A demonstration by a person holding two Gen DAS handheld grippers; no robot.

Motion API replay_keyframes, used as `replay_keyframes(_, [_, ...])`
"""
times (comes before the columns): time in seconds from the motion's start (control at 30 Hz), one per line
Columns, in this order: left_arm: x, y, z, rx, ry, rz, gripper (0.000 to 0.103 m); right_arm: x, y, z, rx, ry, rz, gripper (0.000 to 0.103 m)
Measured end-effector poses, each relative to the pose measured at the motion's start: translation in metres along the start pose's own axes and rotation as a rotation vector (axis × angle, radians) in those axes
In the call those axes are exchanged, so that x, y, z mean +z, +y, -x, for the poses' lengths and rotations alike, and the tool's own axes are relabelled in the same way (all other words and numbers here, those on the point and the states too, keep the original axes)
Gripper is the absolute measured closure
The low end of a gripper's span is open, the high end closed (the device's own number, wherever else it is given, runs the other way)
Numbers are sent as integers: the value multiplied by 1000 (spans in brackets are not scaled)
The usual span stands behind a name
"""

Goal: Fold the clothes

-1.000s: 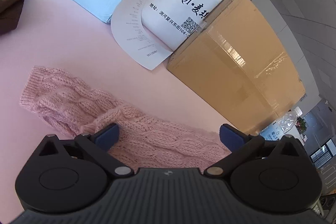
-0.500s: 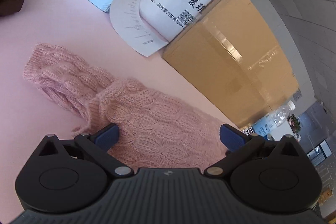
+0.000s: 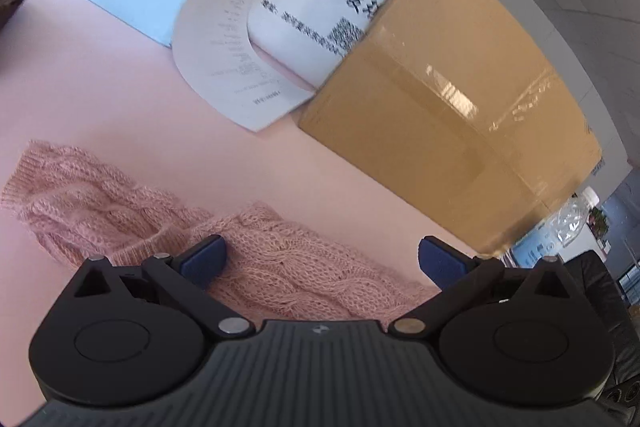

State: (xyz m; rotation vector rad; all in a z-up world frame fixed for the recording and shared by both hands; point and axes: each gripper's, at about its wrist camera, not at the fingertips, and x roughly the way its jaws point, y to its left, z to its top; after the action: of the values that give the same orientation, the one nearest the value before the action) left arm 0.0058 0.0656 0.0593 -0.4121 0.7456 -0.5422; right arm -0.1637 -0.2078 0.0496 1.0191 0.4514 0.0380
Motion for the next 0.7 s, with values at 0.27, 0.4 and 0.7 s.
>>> replay_keyframes(0.27, [-20, -42, 13, -120, -35, -95, 0, 25, -23, 58, -89, -174, -12, 73])
replay_keyframes(0.4, [-19, -47, 28, -287, -74, -134, 0, 32, -24, 69, -120, -185, 48, 73])
replay_keyframes(0.7, [-48, -64, -23, -429, 168, -270, 0, 45, -5, 64, -136, -129, 128, 73])
